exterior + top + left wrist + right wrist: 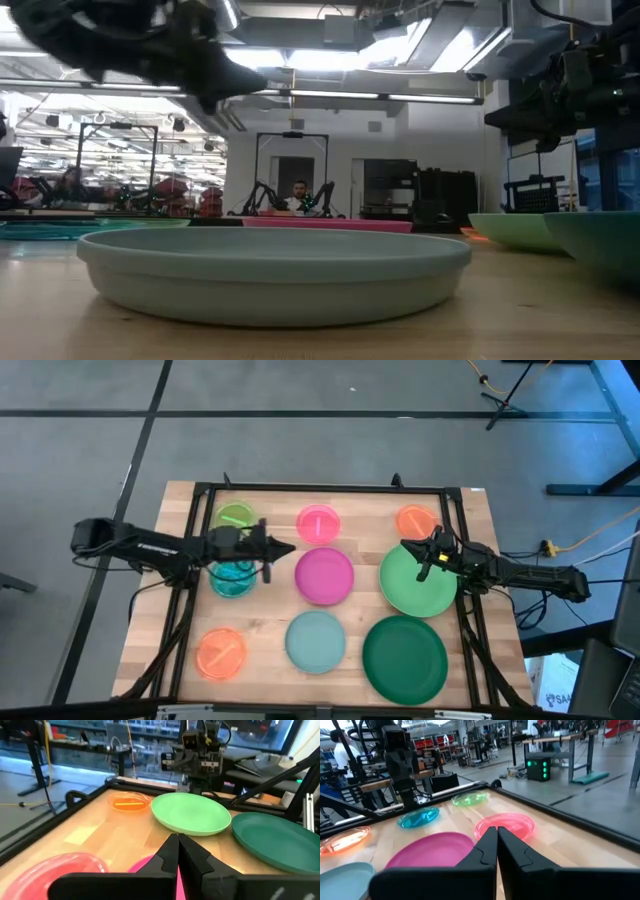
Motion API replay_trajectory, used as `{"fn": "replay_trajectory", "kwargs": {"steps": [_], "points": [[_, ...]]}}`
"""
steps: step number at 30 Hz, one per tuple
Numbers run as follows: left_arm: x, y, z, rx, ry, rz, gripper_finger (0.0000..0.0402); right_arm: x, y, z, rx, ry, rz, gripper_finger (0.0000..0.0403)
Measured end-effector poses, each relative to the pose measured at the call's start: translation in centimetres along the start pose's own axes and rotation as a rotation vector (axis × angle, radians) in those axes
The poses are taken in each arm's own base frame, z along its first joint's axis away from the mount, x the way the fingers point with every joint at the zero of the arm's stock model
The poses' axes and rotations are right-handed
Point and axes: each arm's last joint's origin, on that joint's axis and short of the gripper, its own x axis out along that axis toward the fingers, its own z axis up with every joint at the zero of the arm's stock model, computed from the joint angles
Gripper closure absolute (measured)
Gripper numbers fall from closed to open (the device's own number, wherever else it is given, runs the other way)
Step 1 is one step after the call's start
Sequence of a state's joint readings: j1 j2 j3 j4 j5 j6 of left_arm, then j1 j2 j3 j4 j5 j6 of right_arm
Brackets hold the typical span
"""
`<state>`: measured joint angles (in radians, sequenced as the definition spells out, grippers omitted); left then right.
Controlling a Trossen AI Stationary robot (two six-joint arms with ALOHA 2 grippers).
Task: Stack plastic plates
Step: Stack the green plate on the dark green plate
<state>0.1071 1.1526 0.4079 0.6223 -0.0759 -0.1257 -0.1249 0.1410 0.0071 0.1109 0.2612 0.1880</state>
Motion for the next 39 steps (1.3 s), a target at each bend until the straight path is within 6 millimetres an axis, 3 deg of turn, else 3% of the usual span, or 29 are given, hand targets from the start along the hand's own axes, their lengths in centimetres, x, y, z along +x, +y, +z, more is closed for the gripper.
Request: {"fn": "replay_trajectory", "kwargs": {"steps": [7,16,20,30,39], "points": [[6.1,-1.5,1.7,0.009,0.031,-0.018,0.0401,0.0,0.0,0.0,-0.003,0.002,0.008,0.0398],[12.6,-2.7,3.6,0.001,-0.001,-0.023,0.0400,0.0,0.1,0.2,-0.083,-0.017,0.011,0.0398],[15.4,-3.3,3.7,-0.019,-0.001,-0.031,0.0366,0.0,0.2,0.0,-0.079,-0.001,0.049,0.0398],[21.8,-4.1,1.4,-0.155,0.209,0.016,0.0238,0.0,0.2,-0.1,-0.031,0.019,0.068,0.0398],[25.3,-5.2,-2.1,-0.220,0.299,0.015,0.0224,0.0,0.0,-0.1,-0.103,0.014,0.009,0.0398]]}}
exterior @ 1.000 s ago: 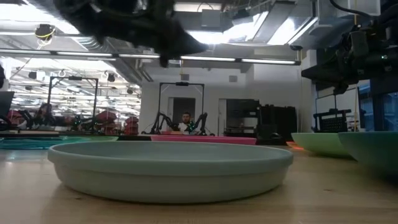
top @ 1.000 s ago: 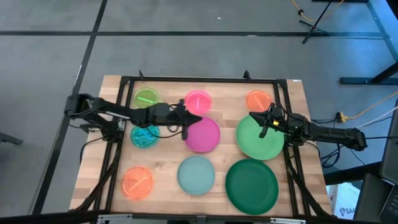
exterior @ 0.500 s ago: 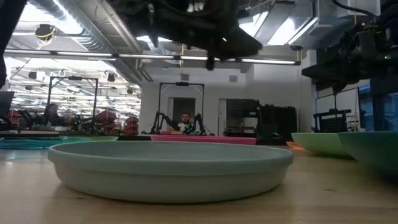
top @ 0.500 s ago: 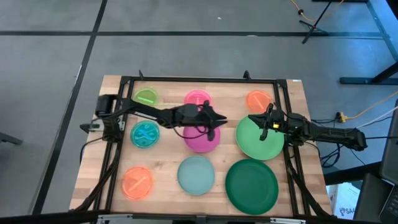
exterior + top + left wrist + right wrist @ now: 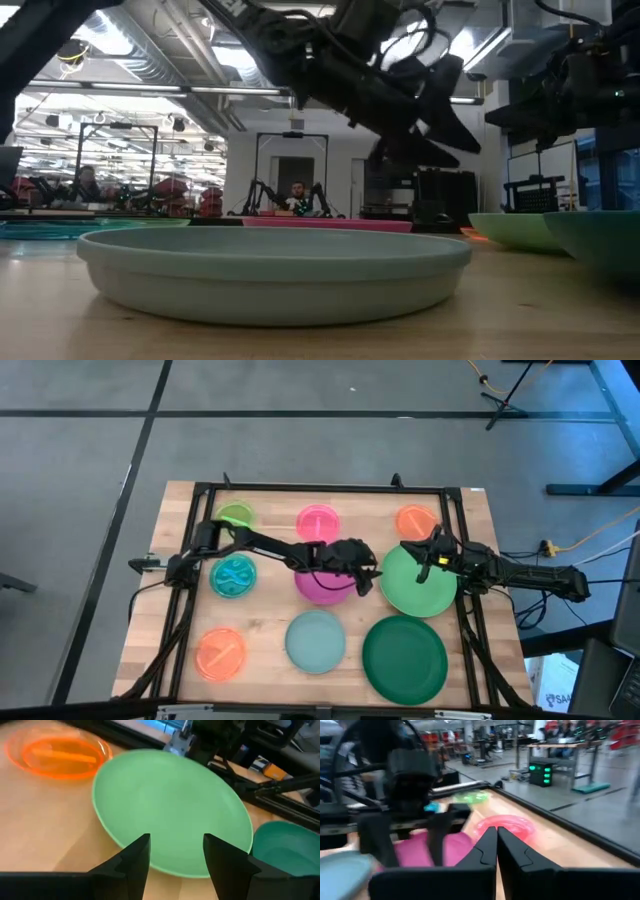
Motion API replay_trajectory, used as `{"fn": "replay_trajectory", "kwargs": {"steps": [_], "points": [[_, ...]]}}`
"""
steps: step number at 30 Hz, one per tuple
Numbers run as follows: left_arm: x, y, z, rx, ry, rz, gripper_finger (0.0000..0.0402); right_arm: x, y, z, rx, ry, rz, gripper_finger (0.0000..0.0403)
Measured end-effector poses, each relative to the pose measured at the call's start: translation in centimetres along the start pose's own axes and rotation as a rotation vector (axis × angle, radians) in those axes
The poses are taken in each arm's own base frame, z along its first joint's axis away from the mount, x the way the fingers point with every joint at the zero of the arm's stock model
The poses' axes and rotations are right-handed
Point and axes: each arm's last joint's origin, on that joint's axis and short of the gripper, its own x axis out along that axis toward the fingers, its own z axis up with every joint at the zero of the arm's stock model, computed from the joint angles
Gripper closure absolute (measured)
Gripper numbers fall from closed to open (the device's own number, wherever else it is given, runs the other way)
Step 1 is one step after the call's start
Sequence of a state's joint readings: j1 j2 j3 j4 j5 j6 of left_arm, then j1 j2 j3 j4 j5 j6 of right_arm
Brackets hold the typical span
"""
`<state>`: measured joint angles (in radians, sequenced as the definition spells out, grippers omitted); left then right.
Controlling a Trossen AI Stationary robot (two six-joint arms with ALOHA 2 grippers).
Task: Stack plastic plates
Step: Stack the green plate on the dark green plate
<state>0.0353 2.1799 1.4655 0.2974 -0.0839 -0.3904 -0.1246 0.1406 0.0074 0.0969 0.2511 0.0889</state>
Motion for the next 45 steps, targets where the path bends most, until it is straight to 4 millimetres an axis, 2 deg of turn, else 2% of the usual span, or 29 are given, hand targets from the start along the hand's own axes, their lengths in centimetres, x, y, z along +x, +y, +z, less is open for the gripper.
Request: {"fn": "replay_trajectory", "kwargs": {"steps": [8,28,37,45], "points": [[2.7,0.0,-1.1,0.003,0.013,0.001,0.0225,0.2,0.0,-0.5,-0.052,0.077,0.012,0.0398],[3.2,0.4,-1.8,-0.039,0.022,0.075,0.0225,0.4,0.0,-0.7,-0.064,0.103,-0.018,0.0398],[3.5,1.4,-2.0,-0.072,0.013,0.135,0.0225,0.4,-0.1,-0.7,-0.062,0.103,-0.044,0.0398],[4.5,3.4,-2.8,-0.138,0.036,0.123,0.0225,0.4,-0.1,-0.7,-0.045,0.102,-0.045,0.0398]]}}
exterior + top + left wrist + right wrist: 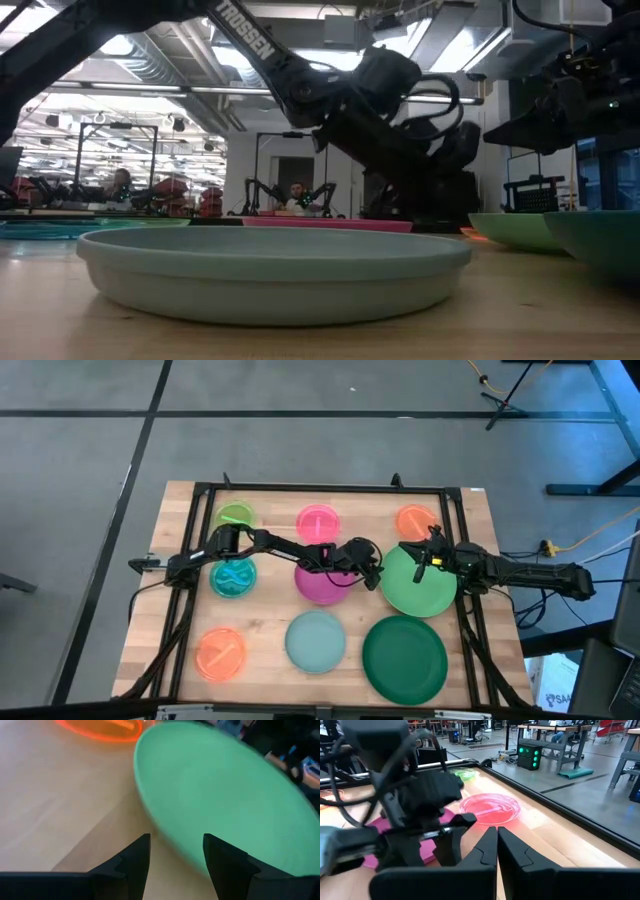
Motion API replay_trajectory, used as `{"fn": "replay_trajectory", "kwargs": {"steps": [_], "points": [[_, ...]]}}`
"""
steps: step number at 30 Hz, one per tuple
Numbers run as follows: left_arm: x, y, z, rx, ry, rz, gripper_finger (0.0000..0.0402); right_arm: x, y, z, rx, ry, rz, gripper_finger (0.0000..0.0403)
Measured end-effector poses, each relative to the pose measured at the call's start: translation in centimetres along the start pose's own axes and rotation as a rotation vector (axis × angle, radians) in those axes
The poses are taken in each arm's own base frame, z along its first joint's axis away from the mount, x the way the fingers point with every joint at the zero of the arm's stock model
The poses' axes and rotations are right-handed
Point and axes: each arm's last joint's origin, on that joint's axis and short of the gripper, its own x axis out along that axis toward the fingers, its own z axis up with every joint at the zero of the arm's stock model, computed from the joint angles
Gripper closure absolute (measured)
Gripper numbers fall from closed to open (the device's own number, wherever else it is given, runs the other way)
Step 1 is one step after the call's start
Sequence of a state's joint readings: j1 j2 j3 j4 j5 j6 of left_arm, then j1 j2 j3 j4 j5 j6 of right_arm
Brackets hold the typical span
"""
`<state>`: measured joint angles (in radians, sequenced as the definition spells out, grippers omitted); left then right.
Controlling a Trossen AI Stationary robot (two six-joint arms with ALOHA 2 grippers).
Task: Stack plastic plates
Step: Stack the green plate on the dark green plate
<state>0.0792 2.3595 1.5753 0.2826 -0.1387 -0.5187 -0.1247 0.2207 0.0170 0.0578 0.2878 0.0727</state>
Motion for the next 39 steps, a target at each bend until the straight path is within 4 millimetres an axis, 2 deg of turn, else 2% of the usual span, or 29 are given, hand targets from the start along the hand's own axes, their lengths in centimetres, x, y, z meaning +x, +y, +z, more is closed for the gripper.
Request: {"fn": "replay_trajectory", "kwargs": {"steps": [13,27,39], "points": [[0.92,0.65,-1.13,0.003,0.030,-0.041,0.0225,0.00,0.00,0.02,0.001,-0.001,-0.001,0.0398],[0.92,0.69,-1.08,0.070,0.017,-0.026,0.0225,0.00,-0.05,0.02,0.001,-0.001,-0.018,0.0398],[0.94,1.08,-0.75,0.080,-0.041,0.060,0.0225,-0.01,-0.20,0.04,0.002,-0.006,-0.071,0.0398]]}}
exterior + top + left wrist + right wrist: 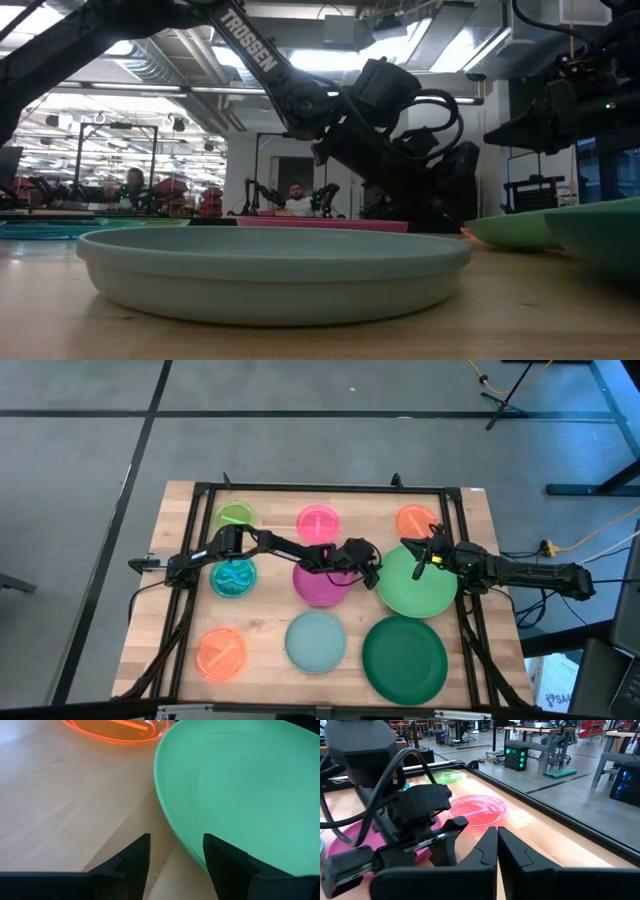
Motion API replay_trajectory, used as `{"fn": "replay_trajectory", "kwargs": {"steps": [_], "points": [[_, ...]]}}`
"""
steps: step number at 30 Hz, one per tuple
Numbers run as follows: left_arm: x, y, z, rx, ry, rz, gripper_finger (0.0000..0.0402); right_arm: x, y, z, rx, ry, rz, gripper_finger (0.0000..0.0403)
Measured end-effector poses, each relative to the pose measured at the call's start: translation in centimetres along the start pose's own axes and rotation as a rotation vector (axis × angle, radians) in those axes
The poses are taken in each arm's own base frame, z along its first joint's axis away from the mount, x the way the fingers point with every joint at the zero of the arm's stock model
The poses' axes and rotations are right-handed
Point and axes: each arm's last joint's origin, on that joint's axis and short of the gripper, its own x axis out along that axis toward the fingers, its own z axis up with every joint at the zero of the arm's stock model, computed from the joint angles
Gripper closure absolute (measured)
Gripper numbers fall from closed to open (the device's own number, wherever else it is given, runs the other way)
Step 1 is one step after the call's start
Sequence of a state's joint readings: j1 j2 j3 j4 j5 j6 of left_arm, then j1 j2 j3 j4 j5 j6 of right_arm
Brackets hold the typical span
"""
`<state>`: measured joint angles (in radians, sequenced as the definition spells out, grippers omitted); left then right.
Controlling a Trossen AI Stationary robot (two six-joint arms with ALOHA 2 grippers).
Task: Stack plastic plates
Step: Stack the green plate on the dark green plate
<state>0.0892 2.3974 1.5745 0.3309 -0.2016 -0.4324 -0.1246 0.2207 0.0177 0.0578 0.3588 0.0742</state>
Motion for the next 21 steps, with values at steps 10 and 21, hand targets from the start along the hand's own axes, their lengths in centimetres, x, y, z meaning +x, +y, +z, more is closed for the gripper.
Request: {"fn": "replay_trajectory", "kwargs": {"steps": [10,21], "points": [[0.0,0.1,0.0,0.056,-0.002,0.013,0.0271,0.0,0.0,0.0,0.029,0.000,0.000,0.0398],[-0.8,0.3,0.9,0.111,0.063,-0.003,0.0304,0.0,0.0,-0.1,0.034,0.010,0.001,0.0398]]}}
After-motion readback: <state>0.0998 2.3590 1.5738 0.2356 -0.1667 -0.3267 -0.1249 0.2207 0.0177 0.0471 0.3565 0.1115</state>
